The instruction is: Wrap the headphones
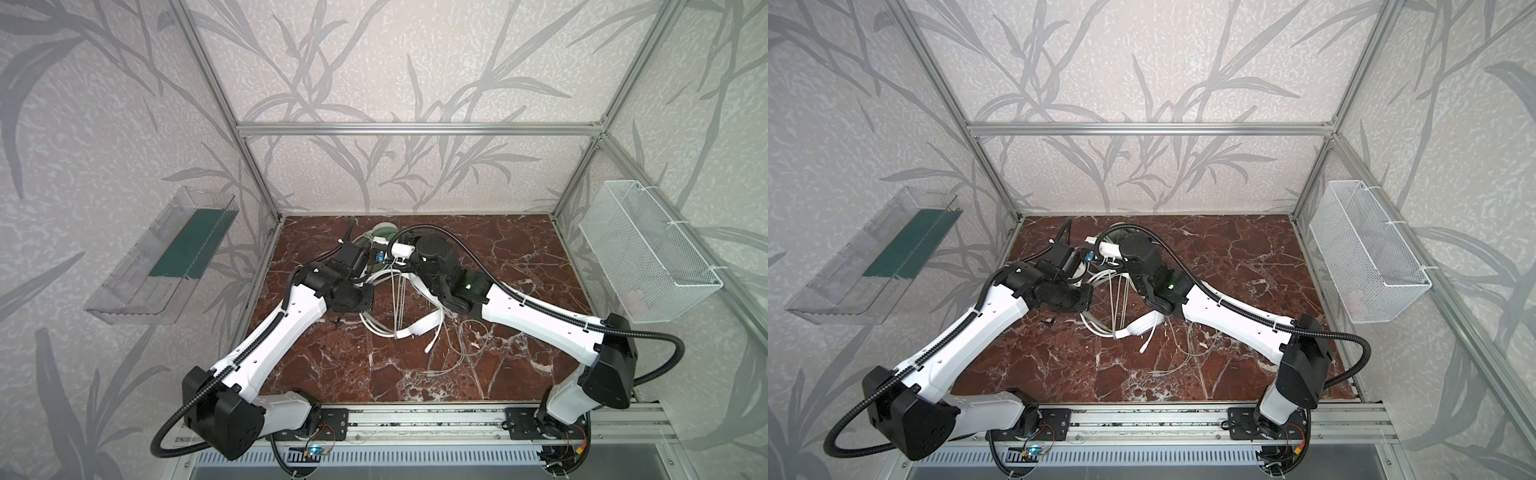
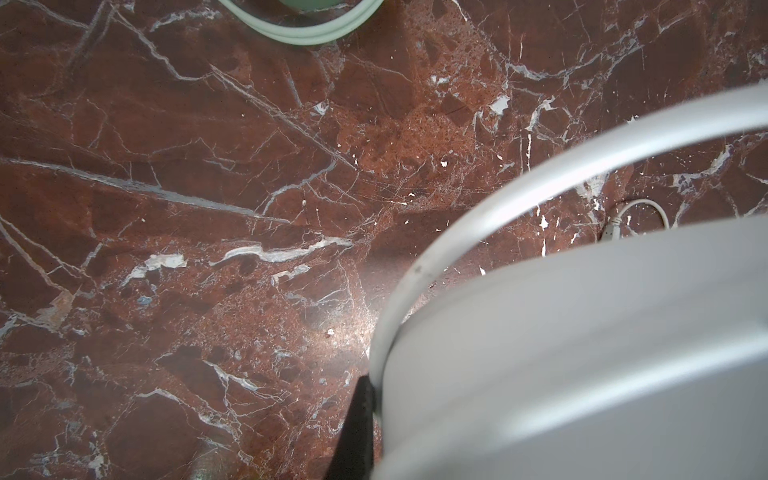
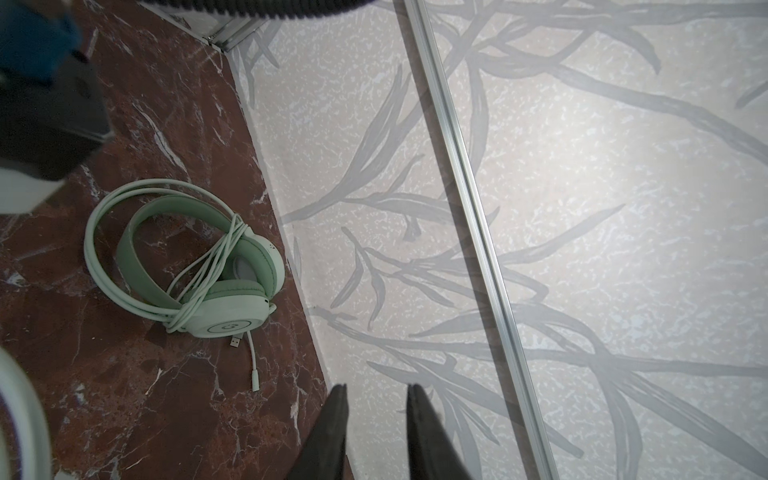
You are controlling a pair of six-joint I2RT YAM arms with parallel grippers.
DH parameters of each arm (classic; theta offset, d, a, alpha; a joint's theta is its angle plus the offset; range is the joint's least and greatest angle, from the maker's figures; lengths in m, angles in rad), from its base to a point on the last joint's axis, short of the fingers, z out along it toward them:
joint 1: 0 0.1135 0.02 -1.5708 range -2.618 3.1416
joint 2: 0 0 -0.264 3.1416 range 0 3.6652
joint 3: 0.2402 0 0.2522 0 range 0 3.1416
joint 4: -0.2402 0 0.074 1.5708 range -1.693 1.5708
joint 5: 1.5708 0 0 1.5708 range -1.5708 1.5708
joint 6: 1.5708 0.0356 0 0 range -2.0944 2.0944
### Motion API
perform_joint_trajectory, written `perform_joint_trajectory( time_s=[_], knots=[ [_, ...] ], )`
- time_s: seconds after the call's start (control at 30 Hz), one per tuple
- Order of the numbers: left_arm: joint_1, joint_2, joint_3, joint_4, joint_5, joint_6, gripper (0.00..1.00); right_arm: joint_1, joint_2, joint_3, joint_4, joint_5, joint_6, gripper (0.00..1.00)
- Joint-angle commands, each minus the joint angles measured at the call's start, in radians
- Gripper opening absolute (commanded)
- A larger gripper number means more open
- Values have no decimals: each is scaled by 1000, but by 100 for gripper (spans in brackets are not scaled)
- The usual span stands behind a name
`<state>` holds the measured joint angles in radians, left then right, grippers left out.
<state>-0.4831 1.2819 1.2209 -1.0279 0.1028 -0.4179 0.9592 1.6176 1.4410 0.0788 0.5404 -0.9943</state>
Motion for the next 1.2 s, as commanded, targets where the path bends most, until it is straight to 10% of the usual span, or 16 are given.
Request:
perform_joint_trajectory(
  time_s=[0.0, 0.2, 1.17],
  knots=[
    [-6, -41, 7, -4, 18, 16, 0, -18, 2, 41, 21, -2, 31, 17],
    [-12, -55, 6, -14, 21, 15, 0, -45, 3, 65, 0, -44, 84, 0],
    [-83, -184, 29, -13, 44, -4, 0, -196, 84, 165, -126, -173, 279, 0]
  ],
)
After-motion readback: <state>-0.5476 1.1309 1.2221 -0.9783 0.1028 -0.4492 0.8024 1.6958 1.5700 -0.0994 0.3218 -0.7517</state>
